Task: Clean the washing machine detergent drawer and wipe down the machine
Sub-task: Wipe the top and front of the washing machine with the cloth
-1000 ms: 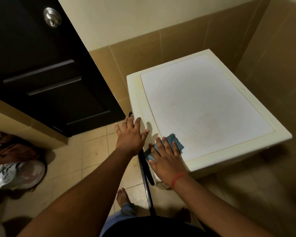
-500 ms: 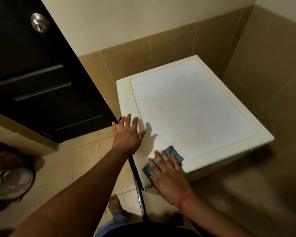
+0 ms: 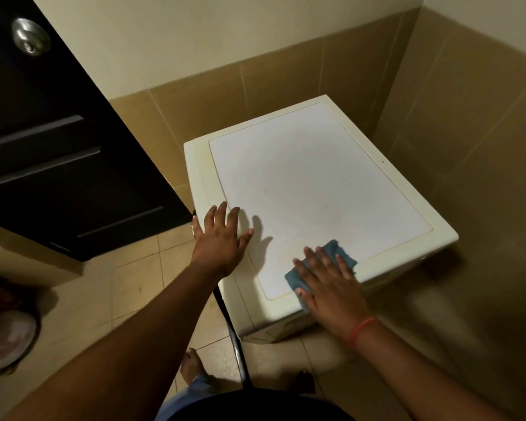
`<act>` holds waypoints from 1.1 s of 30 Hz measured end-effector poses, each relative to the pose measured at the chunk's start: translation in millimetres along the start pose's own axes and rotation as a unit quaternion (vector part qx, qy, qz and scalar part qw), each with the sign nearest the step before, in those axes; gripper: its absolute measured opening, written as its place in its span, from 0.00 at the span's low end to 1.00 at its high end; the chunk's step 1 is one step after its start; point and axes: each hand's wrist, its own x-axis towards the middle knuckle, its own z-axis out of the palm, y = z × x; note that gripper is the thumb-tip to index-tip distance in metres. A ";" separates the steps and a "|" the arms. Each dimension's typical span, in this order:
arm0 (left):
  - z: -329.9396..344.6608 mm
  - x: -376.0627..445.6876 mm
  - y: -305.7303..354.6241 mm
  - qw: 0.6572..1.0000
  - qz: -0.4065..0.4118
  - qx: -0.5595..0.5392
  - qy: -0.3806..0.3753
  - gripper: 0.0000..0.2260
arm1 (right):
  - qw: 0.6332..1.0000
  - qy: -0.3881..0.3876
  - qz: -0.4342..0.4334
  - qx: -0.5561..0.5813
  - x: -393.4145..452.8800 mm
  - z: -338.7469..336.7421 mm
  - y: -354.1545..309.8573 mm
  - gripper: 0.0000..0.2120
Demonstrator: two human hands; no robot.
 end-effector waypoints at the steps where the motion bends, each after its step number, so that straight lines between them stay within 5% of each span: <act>1: -0.4 1.2 -0.2 1.000 -0.006 -0.001 0.001 0.30 | 0.999 0.005 0.044 0.002 0.4 -1.3 1.7 0.27; 3: 1.2 2.6 0.5 1.000 -0.022 0.000 -0.003 0.30 | 0.997 0.006 0.078 0.029 -2.1 -1.0 -12.6 0.28; 8: 3.3 3.4 12.5 1.000 0.013 0.001 -0.011 0.29 | 0.999 -0.006 -0.038 0.010 -10.9 2.1 7.4 0.26; 13: 5.2 8.8 15.1 1.000 0.006 0.005 -0.008 0.29 | 0.991 0.024 0.128 0.012 2.0 2.3 38.2 0.27; 18: 10.9 12.2 29.9 1.000 0.024 -0.002 -0.013 0.30 | 1.000 -0.007 0.005 0.003 -8.7 2.5 44.2 0.26; 23: 13.8 17.8 42.1 0.999 0.026 -0.006 -0.022 0.30 | 0.989 0.018 0.149 0.012 1.6 3.6 68.1 0.27; 28: 18.3 16.8 58.7 0.998 0.044 0.002 -0.037 0.30 | 1.000 -0.007 0.022 -0.002 -9.8 -0.5 82.4 0.26; 33: 21.8 16.0 67.1 0.998 0.052 0.008 -0.040 0.31 | 0.984 0.020 0.175 0.009 3.0 2.0 105.4 0.27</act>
